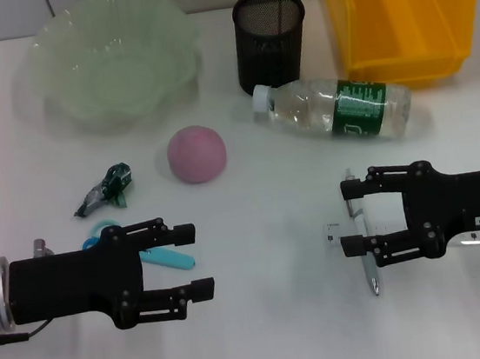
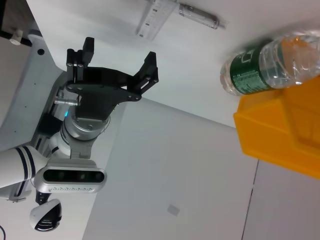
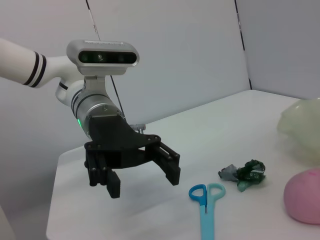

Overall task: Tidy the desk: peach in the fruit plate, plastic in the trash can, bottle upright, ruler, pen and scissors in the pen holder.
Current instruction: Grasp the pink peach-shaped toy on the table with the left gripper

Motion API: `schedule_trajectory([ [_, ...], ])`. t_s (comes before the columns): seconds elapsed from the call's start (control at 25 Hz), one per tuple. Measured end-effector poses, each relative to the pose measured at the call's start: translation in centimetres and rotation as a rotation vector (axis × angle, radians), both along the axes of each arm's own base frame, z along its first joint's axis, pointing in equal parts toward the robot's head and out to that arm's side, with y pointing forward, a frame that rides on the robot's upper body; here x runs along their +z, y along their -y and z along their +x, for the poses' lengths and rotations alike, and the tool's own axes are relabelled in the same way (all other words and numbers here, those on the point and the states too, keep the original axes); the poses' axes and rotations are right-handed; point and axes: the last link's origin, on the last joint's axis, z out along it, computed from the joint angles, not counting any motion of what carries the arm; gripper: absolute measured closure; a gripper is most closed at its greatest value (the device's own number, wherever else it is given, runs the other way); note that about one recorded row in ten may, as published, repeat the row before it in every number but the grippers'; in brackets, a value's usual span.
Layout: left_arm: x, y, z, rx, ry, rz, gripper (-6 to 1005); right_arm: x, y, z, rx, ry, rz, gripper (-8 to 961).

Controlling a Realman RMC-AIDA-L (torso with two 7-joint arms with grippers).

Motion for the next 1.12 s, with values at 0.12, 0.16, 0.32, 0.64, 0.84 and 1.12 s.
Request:
schedule_trajectory([
  [0.12,0.01,-0.02,-0.01,0.000,0.000,0.001,203,0.00,-0.02,-0.01,0.001,0.001,0.000,129],
  [0.16,0.02,-0.02,-0.01,0.000,-0.001,0.001,204,0.00,-0.03,-0.02,0.001,0.001,0.000,129],
  [0.32,0.02,-0.05,-0.02,0.000,-0.002,0.002,209,-0.04,-0.17,-0.15,0.006,0.003,-0.001,129],
  [0.64,0.12,-0.09,-0.06,-0.002,-0.006,0.007,217,-0.10,-0.26,-0.21,0.007,0.005,-0.002,129],
  [0.84,0.14,-0.08,-0.08,-0.002,-0.006,0.008,223,-0.11,-0.23,-0.18,0.005,0.004,-0.002,129],
  [1.12,0.32,-0.65,0.39,-0.020,-0.006,0.020,231,-0.06,-0.05,0.05,-0.005,0.001,0.002,130],
])
